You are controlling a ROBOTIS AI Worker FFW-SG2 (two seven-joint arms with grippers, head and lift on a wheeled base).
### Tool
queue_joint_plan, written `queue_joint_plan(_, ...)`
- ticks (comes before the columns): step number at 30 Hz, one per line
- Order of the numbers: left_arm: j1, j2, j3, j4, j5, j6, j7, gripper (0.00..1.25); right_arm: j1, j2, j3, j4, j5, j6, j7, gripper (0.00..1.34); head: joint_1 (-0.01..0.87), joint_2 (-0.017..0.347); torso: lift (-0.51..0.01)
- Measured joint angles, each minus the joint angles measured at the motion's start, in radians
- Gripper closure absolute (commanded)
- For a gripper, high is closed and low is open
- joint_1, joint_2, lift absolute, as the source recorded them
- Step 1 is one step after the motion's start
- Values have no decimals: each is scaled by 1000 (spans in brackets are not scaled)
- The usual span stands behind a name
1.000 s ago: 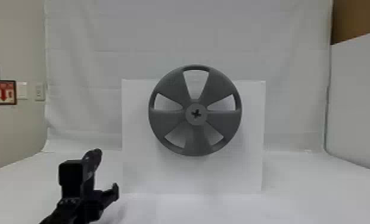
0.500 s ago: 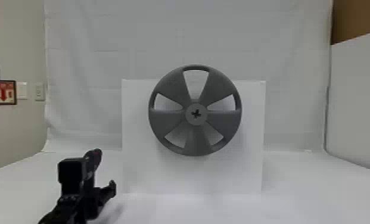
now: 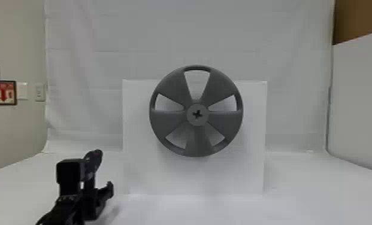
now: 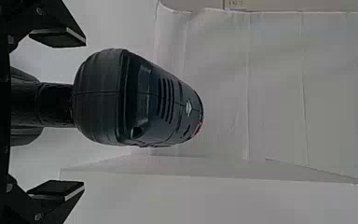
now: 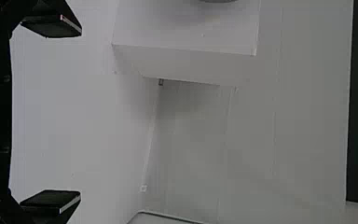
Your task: Grasp the drill and bring into the middle of wheel
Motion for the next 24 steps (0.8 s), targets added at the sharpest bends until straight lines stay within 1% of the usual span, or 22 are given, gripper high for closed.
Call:
queue_joint_plan(2, -1, 0, 2, 3, 0, 0, 0, 321, 0, 1, 0, 0, 0, 0, 0, 78, 54, 31, -403)
queue_joint_plan(3, -1, 0, 2, 4, 0, 0, 0, 397, 0, 1, 0, 0, 0, 0, 0, 78, 54, 31, -403)
queue_joint_plan(4, -1, 0, 4, 6, 1, 0, 0, 495, 0, 1, 0, 0, 0, 0, 0, 79, 54, 31, -403)
queue_joint_plan(5, -1, 0, 4, 7, 2, 0, 0, 624, 0, 1, 0, 0, 0, 0, 0, 79, 54, 31, -403)
queue_joint_plan(6, -1, 0, 6, 8, 3, 0, 0, 683, 0, 2, 0, 0, 0, 0, 0, 79, 54, 31, -403)
queue_joint_plan(7, -1, 0, 6, 8, 4, 0, 0, 713, 0, 2, 0, 0, 0, 0, 0, 78, 54, 31, -403)
queue_joint_plan(12, -1, 0, 10, 10, 8, 0, 0, 730, 1, 4, -2, 0, 0, 0, 0, 79, 54, 31, -403)
queue_joint_plan(14, -1, 0, 11, 10, 9, 0, 0, 838, 2, 5, -2, 0, 0, 0, 0, 79, 54, 31, -403)
queue_joint_plan(16, -1, 0, 11, 11, 9, 1, 0, 978, 3, 7, -3, 0, 2, 0, 0, 79, 54, 31, -403)
queue_joint_plan(18, -1, 0, 11, 11, 10, 1, 3, 1038, 3, 8, -3, 0, 3, 0, 0, 79, 54, 31, -403)
queue_joint_plan(24, 4, 0, 3, 10, 17, 0, 45, 1059, 3, 11, -4, 0, 6, 0, 0, 79, 54, 31, -403)
